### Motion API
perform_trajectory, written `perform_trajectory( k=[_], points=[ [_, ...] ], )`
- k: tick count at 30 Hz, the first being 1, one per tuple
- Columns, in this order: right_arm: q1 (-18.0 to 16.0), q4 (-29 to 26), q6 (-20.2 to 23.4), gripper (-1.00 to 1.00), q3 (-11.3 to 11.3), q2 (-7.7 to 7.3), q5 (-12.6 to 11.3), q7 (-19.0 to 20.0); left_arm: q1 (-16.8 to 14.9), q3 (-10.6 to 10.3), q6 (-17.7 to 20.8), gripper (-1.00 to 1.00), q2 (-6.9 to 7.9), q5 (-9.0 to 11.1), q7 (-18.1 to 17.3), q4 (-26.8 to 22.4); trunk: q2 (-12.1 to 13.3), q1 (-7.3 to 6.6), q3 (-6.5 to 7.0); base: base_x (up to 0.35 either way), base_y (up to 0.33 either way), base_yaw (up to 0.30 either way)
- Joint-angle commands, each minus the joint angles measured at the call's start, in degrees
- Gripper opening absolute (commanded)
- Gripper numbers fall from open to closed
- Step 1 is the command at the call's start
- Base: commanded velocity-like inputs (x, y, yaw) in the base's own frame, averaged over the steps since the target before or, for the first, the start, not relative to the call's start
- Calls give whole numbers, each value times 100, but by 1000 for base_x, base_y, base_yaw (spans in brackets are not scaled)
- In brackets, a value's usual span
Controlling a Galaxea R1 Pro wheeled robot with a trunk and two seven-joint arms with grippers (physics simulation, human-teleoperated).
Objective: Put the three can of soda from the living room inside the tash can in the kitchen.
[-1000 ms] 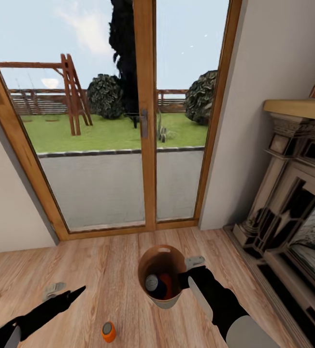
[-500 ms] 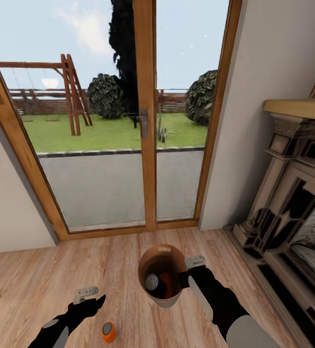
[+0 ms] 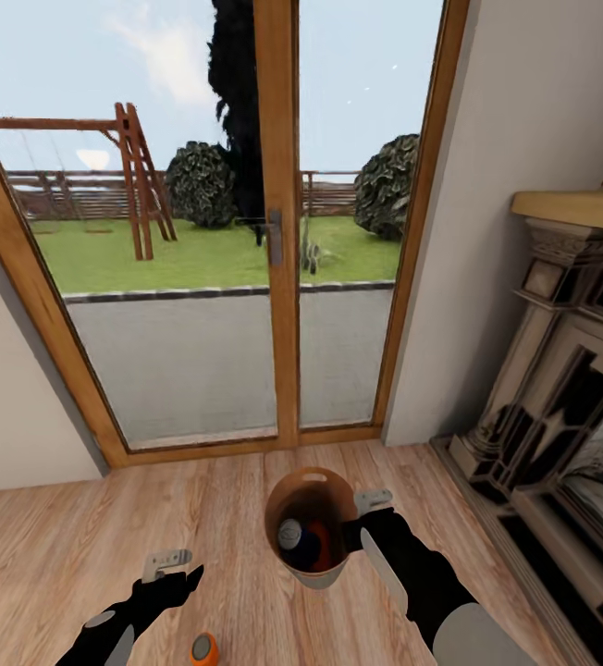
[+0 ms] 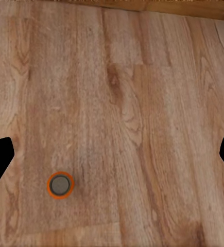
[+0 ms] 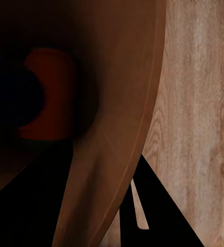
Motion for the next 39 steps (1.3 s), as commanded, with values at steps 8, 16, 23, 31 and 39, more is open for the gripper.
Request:
perform_trajectory(
  k=[8, 16, 23, 31, 39],
  points=[
    [-3, -3, -8, -100, 8, 1, -22, 0, 0, 35, -13, 100, 19, 0, 7, 19, 0, 0, 1, 32, 0, 0],
    [2, -3, -8, -100, 9, 1, -23, 0, 0, 62, -526, 100, 26, 0, 35, 263, 0, 0, 1, 2, 0, 0],
    [1, -3, -8, -100, 10, 1, -28, 0, 0, 62, -537, 100, 26, 0, 293, 288, 0, 0, 1, 0, 0, 0],
    [1, 3, -10, -100, 10, 1, -28, 0, 0, 43, -556, 100, 26, -7, 405, 291, 0, 0, 1, 0, 0, 0],
    [2, 5, -14, -100, 10, 1, -25, 0, 0, -1, -510, 100, 2, -3, 522, 282, 0, 0, 1, 0, 0, 0]
  ],
)
